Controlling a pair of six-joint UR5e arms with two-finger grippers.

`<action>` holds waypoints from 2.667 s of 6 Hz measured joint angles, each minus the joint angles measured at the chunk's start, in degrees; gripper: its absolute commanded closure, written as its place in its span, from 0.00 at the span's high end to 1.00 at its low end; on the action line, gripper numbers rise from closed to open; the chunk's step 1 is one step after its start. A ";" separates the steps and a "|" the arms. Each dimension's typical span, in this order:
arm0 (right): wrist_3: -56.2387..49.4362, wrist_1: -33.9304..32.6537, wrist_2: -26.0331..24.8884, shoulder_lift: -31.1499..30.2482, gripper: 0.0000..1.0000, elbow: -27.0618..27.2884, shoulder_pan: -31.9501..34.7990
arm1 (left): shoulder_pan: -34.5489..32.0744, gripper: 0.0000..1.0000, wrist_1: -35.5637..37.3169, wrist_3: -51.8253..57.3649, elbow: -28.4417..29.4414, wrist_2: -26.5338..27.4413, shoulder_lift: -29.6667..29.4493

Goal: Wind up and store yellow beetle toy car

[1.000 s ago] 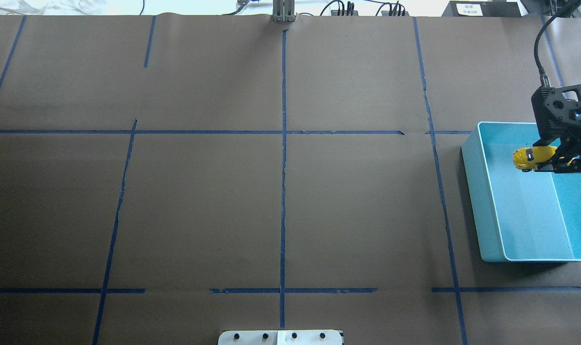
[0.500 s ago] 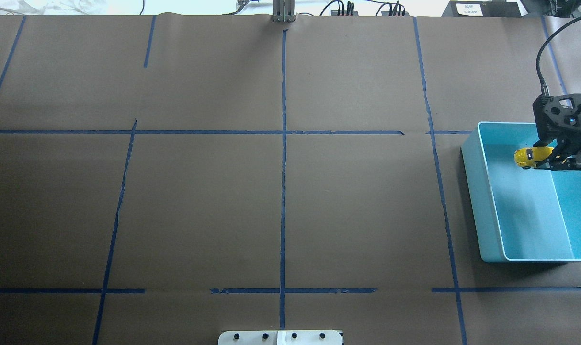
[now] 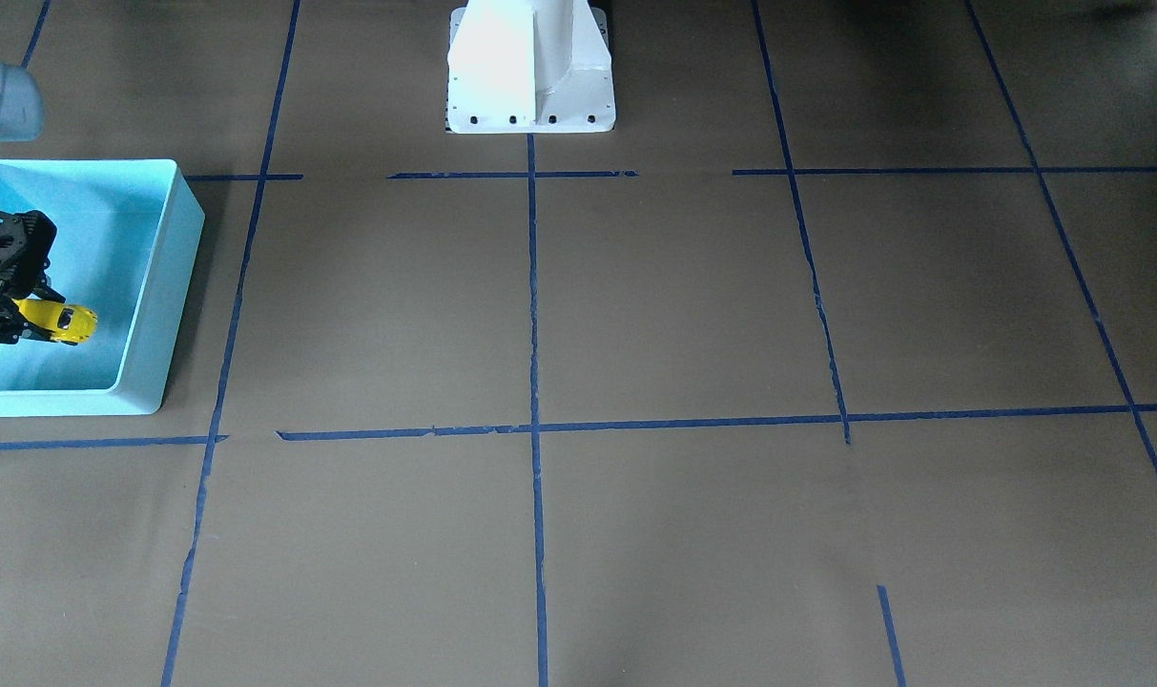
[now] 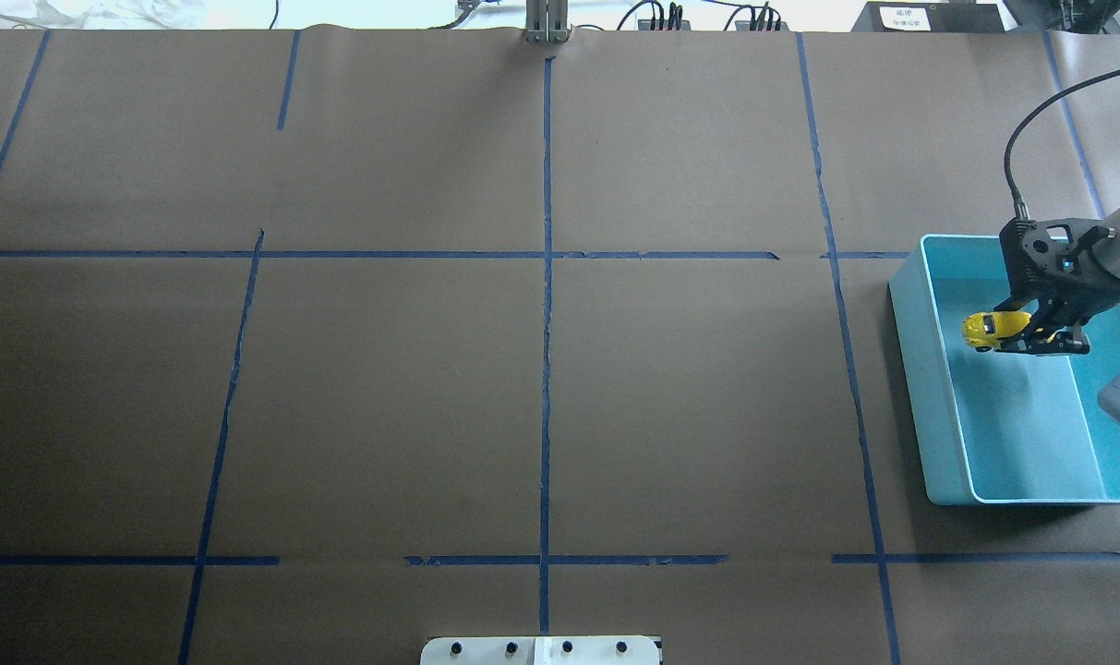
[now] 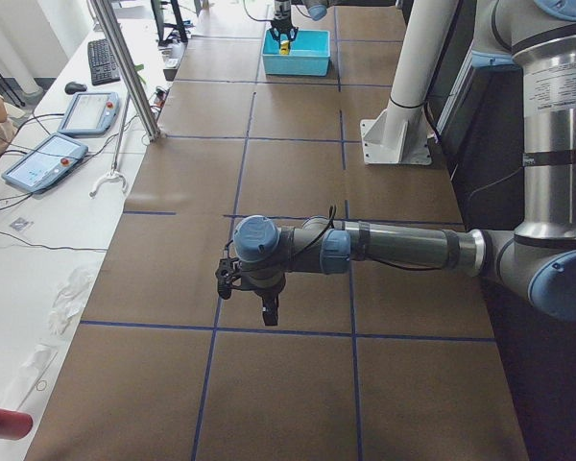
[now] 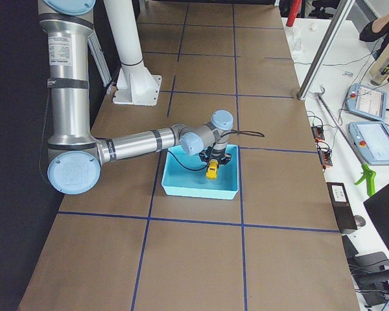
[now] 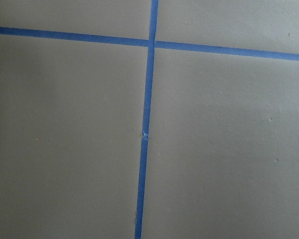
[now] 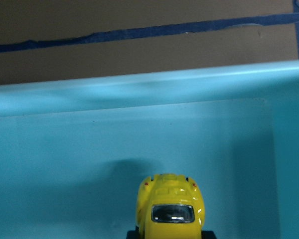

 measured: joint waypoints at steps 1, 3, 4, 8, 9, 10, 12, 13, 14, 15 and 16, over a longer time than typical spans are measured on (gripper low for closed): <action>0.12 0.31 0.39 -0.24 0.00 0.01 -1.83 | -0.02 1.00 0.73 -0.02 -0.05 0.00 -0.15; 0.38 0.45 1.34 -2.49 0.02 2.72 -3.66 | -0.02 1.00 1.69 -0.06 -0.10 0.00 -0.50; 0.42 0.46 1.81 -4.11 0.03 4.15 -4.02 | -0.07 1.00 2.20 -0.09 -0.28 -0.11 -0.51; 0.28 0.40 2.00 -5.51 1.00 4.45 -4.63 | 0.21 1.00 5.98 -3.22 -0.57 -0.40 -1.67; 0.09 0.41 1.87 -5.54 1.00 4.41 -4.81 | 0.28 1.00 6.03 -3.26 0.32 -0.34 -2.62; 0.13 0.47 1.83 -5.53 1.00 4.53 -5.01 | 0.29 1.00 6.04 -3.25 0.99 -0.26 -3.25; 0.34 -0.08 2.46 -5.43 1.00 6.17 -4.89 | 0.30 1.00 5.96 -3.11 1.62 -0.04 -3.54; 0.40 -3.79 3.56 -5.26 1.00 9.56 -3.49 | 0.32 1.00 5.93 -3.07 1.85 -0.01 -3.66; 0.43 -10.69 4.88 -4.77 1.00 13.76 -0.18 | 0.33 1.00 5.94 -3.09 1.96 0.00 -3.80; 0.49 -17.57 6.22 -4.26 1.00 17.02 5.35 | 0.33 1.00 5.93 -3.10 1.97 0.00 -3.87; 3.40 -20.98 7.14 -4.15 1.00 18.12 12.24 | 0.36 1.00 5.89 -3.10 2.05 0.00 -4.03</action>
